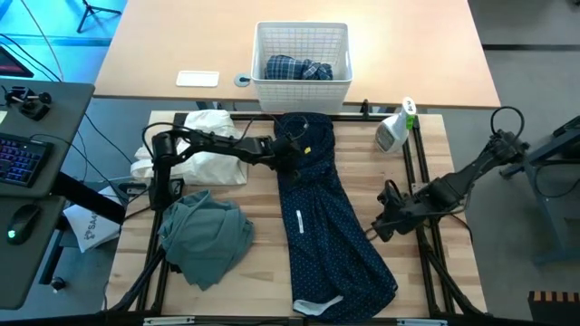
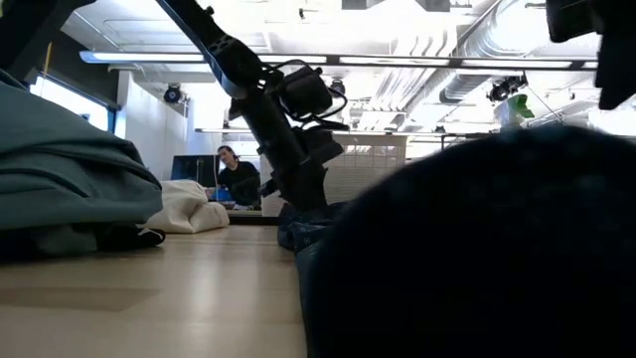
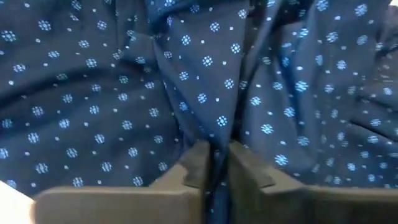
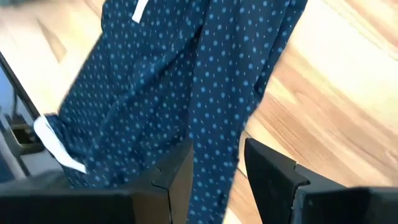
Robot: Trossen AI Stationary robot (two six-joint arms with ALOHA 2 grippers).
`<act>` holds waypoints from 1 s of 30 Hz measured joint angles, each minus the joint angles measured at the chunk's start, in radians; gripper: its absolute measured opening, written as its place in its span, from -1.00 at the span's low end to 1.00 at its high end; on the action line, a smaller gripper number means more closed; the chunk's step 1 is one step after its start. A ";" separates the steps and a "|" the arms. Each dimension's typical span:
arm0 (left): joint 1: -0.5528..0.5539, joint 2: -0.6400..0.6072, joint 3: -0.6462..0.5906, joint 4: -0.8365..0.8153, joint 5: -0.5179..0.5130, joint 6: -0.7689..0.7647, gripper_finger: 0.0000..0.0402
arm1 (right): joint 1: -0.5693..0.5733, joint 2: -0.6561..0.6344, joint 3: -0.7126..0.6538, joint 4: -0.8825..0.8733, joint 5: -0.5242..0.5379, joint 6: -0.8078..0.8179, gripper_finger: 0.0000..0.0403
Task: Fold Laundry from Bin
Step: Fold the dark blue polo
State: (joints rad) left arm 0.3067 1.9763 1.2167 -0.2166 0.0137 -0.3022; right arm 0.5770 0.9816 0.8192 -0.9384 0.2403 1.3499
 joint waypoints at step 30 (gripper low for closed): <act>0.174 -0.040 0.282 -0.130 0.028 0.395 -1.00 | 0.158 0.322 0.000 0.107 0.033 0.356 -0.31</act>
State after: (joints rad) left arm 0.4802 1.9363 1.4982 -0.3461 0.0419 0.0932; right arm 0.7348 1.3036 0.8196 -0.8315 0.2735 1.7055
